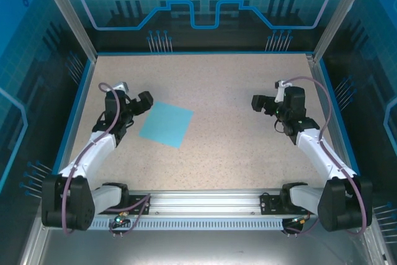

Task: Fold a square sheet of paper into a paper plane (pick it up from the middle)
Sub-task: Move the square sheet of paper to the center of the table.

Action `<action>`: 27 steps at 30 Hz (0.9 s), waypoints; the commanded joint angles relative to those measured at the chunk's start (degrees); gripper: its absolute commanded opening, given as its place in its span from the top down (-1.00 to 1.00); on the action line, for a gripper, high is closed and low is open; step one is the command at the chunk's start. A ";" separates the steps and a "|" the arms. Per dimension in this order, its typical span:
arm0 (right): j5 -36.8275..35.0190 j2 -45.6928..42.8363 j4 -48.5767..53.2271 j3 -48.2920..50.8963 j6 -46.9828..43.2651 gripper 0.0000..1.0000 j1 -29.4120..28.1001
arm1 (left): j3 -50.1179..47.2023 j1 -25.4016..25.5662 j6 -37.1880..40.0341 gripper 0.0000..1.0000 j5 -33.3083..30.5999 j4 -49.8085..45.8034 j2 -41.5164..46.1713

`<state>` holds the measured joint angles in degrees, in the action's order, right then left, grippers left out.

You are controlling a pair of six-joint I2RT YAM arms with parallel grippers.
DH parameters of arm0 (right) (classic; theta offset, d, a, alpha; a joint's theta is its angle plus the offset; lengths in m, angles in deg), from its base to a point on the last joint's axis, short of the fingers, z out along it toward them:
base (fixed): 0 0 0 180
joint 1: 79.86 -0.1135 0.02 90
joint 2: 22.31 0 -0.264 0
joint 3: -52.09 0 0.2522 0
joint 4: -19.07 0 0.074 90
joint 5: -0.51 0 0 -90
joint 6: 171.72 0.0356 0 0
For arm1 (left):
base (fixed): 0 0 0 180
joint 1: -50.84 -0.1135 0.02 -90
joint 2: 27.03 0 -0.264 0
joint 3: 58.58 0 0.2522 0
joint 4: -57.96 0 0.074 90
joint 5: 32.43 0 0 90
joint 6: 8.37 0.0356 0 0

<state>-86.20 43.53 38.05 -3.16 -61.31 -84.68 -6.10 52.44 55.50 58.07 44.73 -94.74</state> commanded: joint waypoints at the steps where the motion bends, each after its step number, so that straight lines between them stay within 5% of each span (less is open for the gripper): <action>1: 14.78 -0.36 4.90 2.94 10.53 -0.99 0.37 | 1.20 -0.08 -4.25 -0.97 18.35 -5.82 -4.36; 5: 20.77 0.71 1.41 3.98 13.06 -0.99 -3.47 | 2.26 2.01 -3.49 -0.97 21.31 -8.12 -9.55; 16: 13.53 6.10 5.07 -0.60 11.72 -0.99 -17.69 | 4.76 6.34 -4.05 -0.97 20.49 -10.75 -18.58; 27: 9.66 10.68 4.77 -0.65 12.90 -0.99 -22.77 | -1.28 10.41 -10.66 -0.97 19.29 -8.80 -19.07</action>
<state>-74.29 53.50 41.94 -3.03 -49.79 -106.37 -5.05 61.03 48.64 77.34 35.95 -113.03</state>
